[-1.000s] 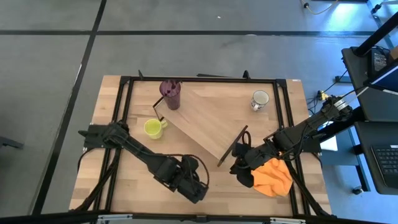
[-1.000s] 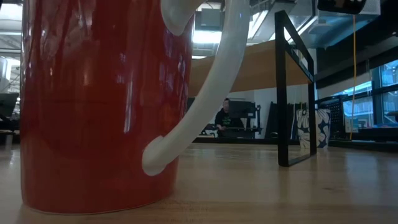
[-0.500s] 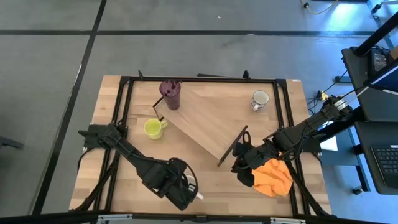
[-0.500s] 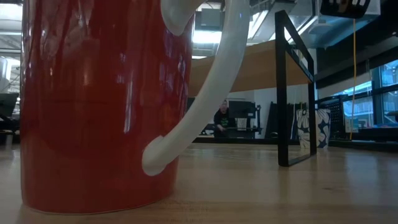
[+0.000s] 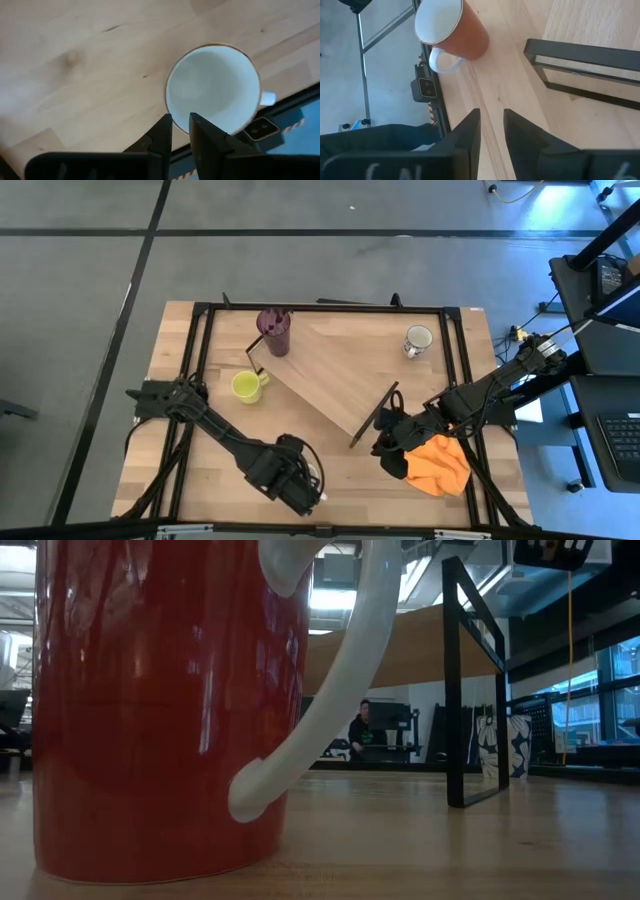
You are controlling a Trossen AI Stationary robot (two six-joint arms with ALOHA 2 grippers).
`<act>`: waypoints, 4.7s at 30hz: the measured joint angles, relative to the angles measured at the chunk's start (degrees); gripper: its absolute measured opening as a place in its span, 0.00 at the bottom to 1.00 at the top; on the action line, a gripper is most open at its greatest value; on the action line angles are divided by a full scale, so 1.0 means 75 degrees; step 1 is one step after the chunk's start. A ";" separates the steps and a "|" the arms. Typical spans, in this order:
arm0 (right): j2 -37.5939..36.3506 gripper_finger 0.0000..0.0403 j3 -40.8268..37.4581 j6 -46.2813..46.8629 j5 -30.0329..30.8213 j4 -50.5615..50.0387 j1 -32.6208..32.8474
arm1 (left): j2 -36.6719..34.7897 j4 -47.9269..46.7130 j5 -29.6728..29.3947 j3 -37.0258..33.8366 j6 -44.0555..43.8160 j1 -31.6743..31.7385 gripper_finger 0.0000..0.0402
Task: Stack small to large cups/mugs on shelf
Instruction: Put the orange mug on the shelf
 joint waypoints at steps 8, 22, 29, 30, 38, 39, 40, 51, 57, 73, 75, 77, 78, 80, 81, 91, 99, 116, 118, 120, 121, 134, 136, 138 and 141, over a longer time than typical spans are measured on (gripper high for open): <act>0.0000 0.21 0.0000 0.0003 0.0003 0.0003 0.0003 | 0.0009 0.0211 -0.0015 -0.0589 0.0133 0.0017 0.15; 0.0000 0.21 0.0000 -0.0017 0.0003 0.0003 0.0001 | 0.0009 0.0787 -0.0015 -0.1142 0.0116 0.0070 0.15; 0.0000 0.21 0.0000 -0.0035 0.0006 0.0003 0.0001 | -0.0003 0.1065 -0.0015 -0.1439 0.0116 0.0099 0.15; 0.0000 0.21 0.0000 -0.0035 0.0006 0.0003 0.0001 | -0.0006 0.1166 -0.0016 -0.1529 0.0113 0.0099 0.15; 0.0000 0.21 0.0000 -0.0035 0.0009 0.0000 0.0002 | 0.0000 0.1652 0.0114 -0.2041 0.0066 0.0099 0.15; 0.0000 0.21 0.0000 -0.0035 0.0009 0.0003 0.0003 | 0.0000 0.1661 0.0111 -0.2047 0.0095 0.0099 0.15; 0.0000 0.21 0.0000 -0.0035 0.0009 0.0003 0.0000 | 0.0000 0.1655 0.0114 -0.2050 0.0113 0.0099 0.15; 0.0000 0.21 0.0000 -0.0187 0.0027 0.0002 0.0002 | -0.0006 0.1657 0.0321 -0.2050 0.0187 0.0099 0.04; 0.0000 0.21 0.0000 -0.0188 0.0028 0.0000 0.0001 | -0.0009 0.1642 0.0219 -0.2047 0.0166 0.0132 0.04; -0.0485 0.21 0.0000 -0.0405 0.0322 -0.0001 -0.0048 | -0.0149 0.0110 0.0078 -0.0299 0.1819 0.0740 0.03; -0.0679 0.21 0.0000 -0.0403 0.0465 -0.0016 -0.0102 | -0.0149 -0.0107 0.0058 0.0194 0.2098 0.0841 0.03; -0.0844 0.21 0.0000 -0.0402 0.0599 -0.0077 -0.0158 | -0.0161 -0.0062 -0.0045 0.0594 0.2379 0.0944 0.03; -0.0918 0.21 0.0000 -0.0399 0.0660 -0.0113 -0.0191 | -0.0176 -0.0043 -0.0127 0.0767 0.2520 0.0990 0.03; -0.1044 0.21 0.0000 -0.0397 0.0851 -0.0261 -0.0241 | -0.0261 -0.0017 -0.0272 0.0961 0.2788 0.1122 0.03; -0.1097 0.21 0.0000 -0.0392 0.0962 -0.0357 -0.0271 | -0.0413 0.0022 -0.0287 0.0901 0.2891 0.1207 0.03; -0.1142 0.21 0.0000 -0.0184 0.1014 -0.0627 -0.0379 | -0.1271 -0.0096 -0.1524 0.0858 0.3457 0.1912 0.03; -0.1139 0.21 0.0000 -0.0003 0.1338 -0.0618 -0.0385 | -0.1390 -0.0077 -0.1731 0.0870 0.4252 0.2889 0.03; -0.1137 0.21 0.0000 0.0003 0.1616 -0.0428 -0.0385 | -0.1403 -0.0031 -0.0640 0.0162 0.5263 0.4233 0.03; -0.1137 0.21 0.0000 -0.0001 0.1616 -0.0428 -0.0385 | -0.1422 -0.0009 -0.0571 0.0102 0.5262 0.4270 0.03; -0.1137 0.21 0.0000 -0.0009 0.1615 -0.0426 -0.0385 | -0.1422 -0.0013 -0.0577 0.0097 0.5265 0.4271 0.03; -0.1137 0.21 0.0000 -0.0012 0.1617 -0.0428 -0.0385 | -0.1422 -0.0012 -0.0591 0.0096 0.5262 0.4265 0.03; -0.1137 0.21 -0.0003 -0.0060 0.1792 -0.0424 -0.0383 | -0.1463 -0.0059 -0.0972 0.0317 0.5114 0.4114 0.07; -0.1137 0.21 0.0000 -0.0058 0.1792 -0.0425 -0.0382 | -0.1463 -0.0081 -0.1006 0.0319 0.5114 0.4106 0.07; -0.1137 0.21 0.0000 -0.0058 0.1795 -0.0423 -0.0384 | -0.1463 -0.0089 -0.1040 0.0319 0.5088 0.4106 0.08; -0.1137 0.21 0.0000 -0.0058 0.1795 -0.0423 -0.0383 | -0.1463 -0.0065 -0.1099 0.0319 0.5071 0.4104 0.08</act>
